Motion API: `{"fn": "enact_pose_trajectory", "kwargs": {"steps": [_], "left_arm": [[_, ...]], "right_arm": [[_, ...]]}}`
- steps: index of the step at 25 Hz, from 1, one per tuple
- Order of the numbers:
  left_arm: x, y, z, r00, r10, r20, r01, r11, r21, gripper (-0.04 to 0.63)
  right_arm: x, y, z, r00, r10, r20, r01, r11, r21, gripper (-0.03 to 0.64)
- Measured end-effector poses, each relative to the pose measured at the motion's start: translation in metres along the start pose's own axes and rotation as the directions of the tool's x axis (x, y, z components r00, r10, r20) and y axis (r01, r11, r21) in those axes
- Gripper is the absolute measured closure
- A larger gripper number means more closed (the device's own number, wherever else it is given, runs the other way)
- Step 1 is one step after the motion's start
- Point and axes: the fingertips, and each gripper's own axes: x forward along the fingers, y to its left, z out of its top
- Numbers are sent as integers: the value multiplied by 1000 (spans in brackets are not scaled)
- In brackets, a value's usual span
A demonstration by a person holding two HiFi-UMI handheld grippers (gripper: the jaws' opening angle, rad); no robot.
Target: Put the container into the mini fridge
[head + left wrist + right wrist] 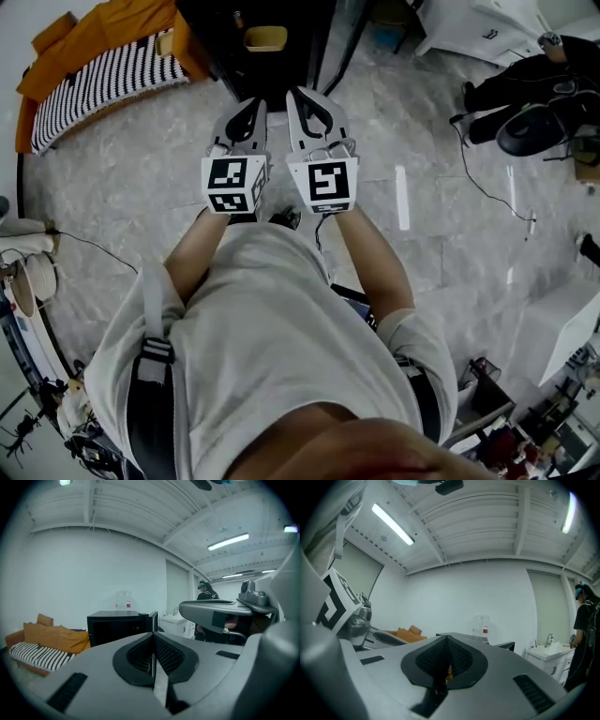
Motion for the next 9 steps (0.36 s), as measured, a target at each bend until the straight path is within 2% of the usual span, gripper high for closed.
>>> {"fn": "enact_pose_trajectory", "kwargs": {"steps": [9], "left_arm": [[10,12,12,999,7,45,-10,999,53,583]], "right_arm": [[19,-2,0,1000,1,-1,-1,1000,12,580]]}}
